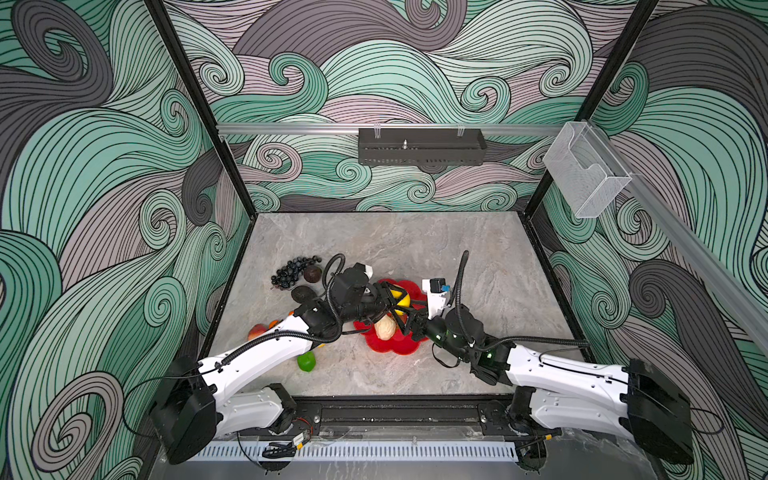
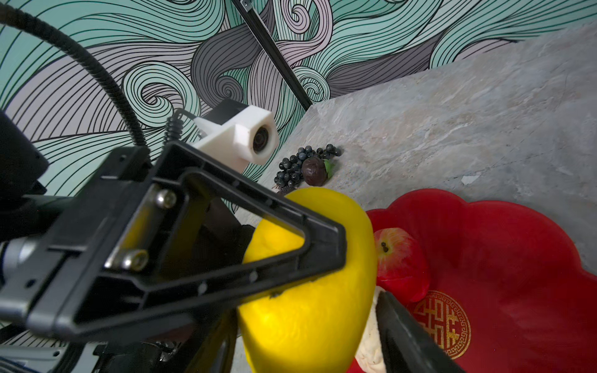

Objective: Place and organize the fake fruits in the fruit bowl

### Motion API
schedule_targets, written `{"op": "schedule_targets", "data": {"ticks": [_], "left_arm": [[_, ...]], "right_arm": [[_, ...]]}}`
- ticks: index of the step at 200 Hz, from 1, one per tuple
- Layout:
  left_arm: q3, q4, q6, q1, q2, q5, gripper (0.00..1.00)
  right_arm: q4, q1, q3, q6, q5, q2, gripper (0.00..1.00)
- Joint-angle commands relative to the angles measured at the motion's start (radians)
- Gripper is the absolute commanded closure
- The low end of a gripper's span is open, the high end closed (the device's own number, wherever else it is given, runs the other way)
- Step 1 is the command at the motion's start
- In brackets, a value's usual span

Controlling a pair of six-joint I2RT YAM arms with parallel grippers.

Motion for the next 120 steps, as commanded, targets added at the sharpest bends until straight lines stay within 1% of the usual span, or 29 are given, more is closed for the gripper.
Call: {"op": "schedule_targets", "data": {"ticks": [1,31,47,65,72,84,103,120], "left_arm": [[-0.004,0.027,0.003,-0.01,-0.004,-0.01,0.35],[-0.008,0.027,0.012,-0.01,-0.007,-0.019,0.29],[-0.003,0.013,0.024,-0.009,-0.007,-0.026,0.2],[0.01,-0.03,0.066,-0.003,-0.021,-0.05,0.05],[0.015,-0.055,0.097,0.0,-0.036,-0.067,0.02],[0.024,-0.123,0.158,0.002,-0.075,-0.122,0.01],[0.02,-0.227,0.242,0.002,-0.155,-0.242,0.01],[-0.015,-0.264,0.313,0.003,-0.241,-0.365,0.01]], "right_arm": [[0.001,-0.001,0.001,0.007,0.046,0.009,0.43],[-0.039,-0.002,0.009,-0.006,0.055,0.007,0.49],[-0.057,-0.002,0.006,-0.014,0.064,0.003,0.5],[-0.116,-0.001,0.007,-0.038,0.095,-0.007,0.5],[-0.143,-0.003,0.004,-0.052,0.109,-0.012,0.51],[-0.193,-0.002,-0.003,-0.072,0.139,-0.021,0.51],[-0.235,-0.001,-0.03,-0.103,0.179,-0.033,0.51],[-0.24,-0.002,-0.055,-0.14,0.212,-0.028,0.51]]}}
